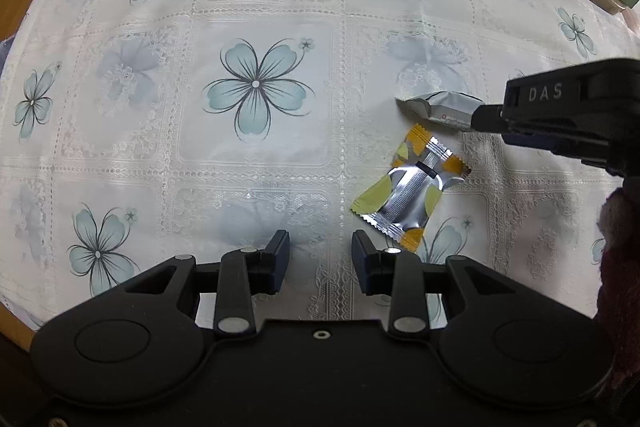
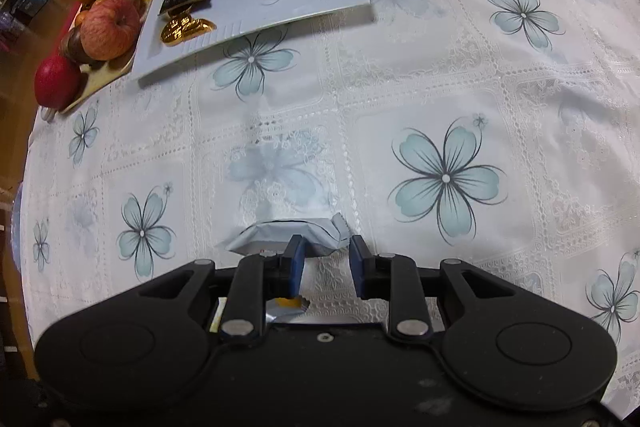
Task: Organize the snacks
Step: 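Reach the left tool to the silver-yellow candy while the right tool reaches the grey wafer bar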
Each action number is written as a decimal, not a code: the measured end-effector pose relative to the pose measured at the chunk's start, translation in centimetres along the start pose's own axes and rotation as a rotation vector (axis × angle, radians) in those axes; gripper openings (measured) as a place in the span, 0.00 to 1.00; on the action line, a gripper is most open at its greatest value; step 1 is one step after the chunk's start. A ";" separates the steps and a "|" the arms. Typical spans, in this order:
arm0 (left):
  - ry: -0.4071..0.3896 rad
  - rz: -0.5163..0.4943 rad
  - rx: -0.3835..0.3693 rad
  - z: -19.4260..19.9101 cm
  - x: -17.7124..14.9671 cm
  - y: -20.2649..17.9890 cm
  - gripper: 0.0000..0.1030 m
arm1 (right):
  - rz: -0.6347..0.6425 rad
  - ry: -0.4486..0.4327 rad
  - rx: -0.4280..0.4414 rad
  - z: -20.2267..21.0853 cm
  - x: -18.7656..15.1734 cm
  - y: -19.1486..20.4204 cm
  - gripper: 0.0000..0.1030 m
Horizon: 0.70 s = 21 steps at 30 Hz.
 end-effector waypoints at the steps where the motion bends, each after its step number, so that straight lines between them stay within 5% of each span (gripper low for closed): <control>1: 0.000 0.002 -0.001 0.0 0.0 0.0 0.42 | -0.006 -0.008 -0.001 -0.1 0.3 0.0 0.27; 13: 0.015 0.019 -0.014 -0.1 -0.1 0.3 0.42 | 0.027 -0.076 -0.023 -0.8 1.4 1.3 0.27; 21: 0.011 0.027 -0.007 -0.2 -0.1 0.8 0.42 | 0.068 -0.002 0.006 -0.3 0.5 1.3 0.28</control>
Point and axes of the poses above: each gripper's, at about its wrist camera, not at the fingertips, and z roughly against the way its jaws point, y to its left, x to its top, the point moved 2 cm from there along -z, roughly the way its jaws point, and after that the axes turned 15 degrees about -y, right-handed, at the moved point
